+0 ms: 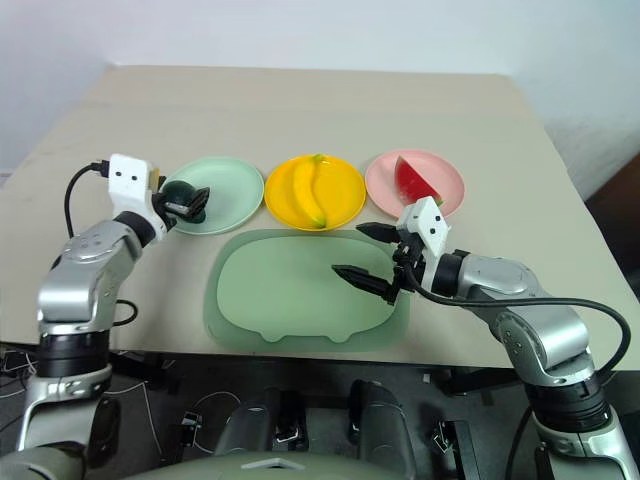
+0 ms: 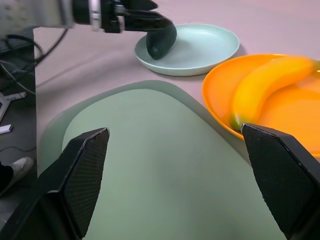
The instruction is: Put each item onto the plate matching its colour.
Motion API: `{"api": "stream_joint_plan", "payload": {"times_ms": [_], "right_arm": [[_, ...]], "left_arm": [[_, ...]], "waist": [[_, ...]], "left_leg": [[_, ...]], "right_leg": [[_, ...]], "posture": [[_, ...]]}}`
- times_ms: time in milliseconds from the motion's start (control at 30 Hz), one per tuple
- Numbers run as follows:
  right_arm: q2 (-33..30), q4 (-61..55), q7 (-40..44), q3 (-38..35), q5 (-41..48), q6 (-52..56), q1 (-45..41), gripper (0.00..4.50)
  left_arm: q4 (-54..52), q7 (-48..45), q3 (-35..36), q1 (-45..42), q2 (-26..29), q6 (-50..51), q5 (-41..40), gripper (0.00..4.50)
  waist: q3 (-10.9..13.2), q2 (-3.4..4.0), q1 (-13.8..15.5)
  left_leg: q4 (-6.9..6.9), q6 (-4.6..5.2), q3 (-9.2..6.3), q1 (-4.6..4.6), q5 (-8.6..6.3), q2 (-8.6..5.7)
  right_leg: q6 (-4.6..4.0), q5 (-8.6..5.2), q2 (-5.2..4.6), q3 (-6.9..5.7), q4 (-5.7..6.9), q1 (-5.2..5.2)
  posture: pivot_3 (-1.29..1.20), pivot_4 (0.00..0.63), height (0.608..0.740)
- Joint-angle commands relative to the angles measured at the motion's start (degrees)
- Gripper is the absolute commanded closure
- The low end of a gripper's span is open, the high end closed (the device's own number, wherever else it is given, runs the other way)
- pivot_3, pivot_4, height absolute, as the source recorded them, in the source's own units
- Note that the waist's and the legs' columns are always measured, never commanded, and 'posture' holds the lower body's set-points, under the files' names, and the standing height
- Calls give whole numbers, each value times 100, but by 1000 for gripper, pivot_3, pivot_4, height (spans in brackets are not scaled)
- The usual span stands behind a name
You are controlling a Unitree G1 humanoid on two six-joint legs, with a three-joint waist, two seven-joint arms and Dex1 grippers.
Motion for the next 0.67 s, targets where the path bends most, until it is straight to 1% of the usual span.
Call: {"api": "stream_joint_plan", "payload": {"times_ms": [33,200,300,367,433,500,600,633,667], "right_arm": [[135,-97,-45,-254,-3,-258,62,0],[295,-118,-158,-320,29,-293,85,0],[339,-140,-177,-301,41,-301,97,0],[325,-159,-130,-394,46,-377,253,0],[320,-159,-135,-505,25,-463,458,0],[280,-215,-102,-539,1,-494,685,0],[212,-306,-47,-573,-42,-539,986,0],[201,-322,-44,-606,-29,-545,1026,0],[178,-328,-34,-637,-23,-553,1049,0]], "left_arm": [[-709,-894,493,412,152,-503,-765,18],[-783,-1815,875,1314,284,-1370,-1173,18],[-685,-2195,908,1717,298,-2051,-1094,18],[-616,-2476,861,2202,276,-2520,-968,18],[-520,-2530,916,2565,125,-2849,-991,18],[-430,-2546,940,2748,94,-3065,-996,18],[-276,-2554,968,2846,132,-3240,-977,18],[-215,-2574,957,2854,166,-3323,-928,18],[-183,-2578,942,2854,190,-3375,-904,18]], "waist": [[0,1,3],[0,4,0],[1,4,4],[0,6,4],[-1,8,4],[-1,7,13],[-1,6,17],[-1,7,10],[-1,7,10]], "left_leg": [[0,0,0,0,0,0],[-6,-1,1,0,-1,0],[-7,-1,2,-1,-1,0],[-10,0,2,-3,-2,0],[-20,2,6,-2,-3,-1],[-29,3,9,-3,-4,-2],[-32,5,9,-3,-5,0],[-34,29,9,-2,-19,0],[-35,32,9,-2,-21,0]], "right_leg": [[-1,-1,0,1,-2,0],[-3,-2,0,3,-7,-4],[1,-5,-1,4,-10,-6],[1,-5,0,4,-16,-6],[1,-5,0,6,-26,-6],[1,-5,0,9,-33,-11],[10,-12,1,8,-32,-14],[9,-12,1,8,-32,-14],[8,-11,2,9,-33,-10]], "posture": [[0,150,696],[0,150,696],[0,150,696],[0,150,696],[0,150,696],[0,150,696],[0,150,696],[0,150,696],[0,150,696]]}}
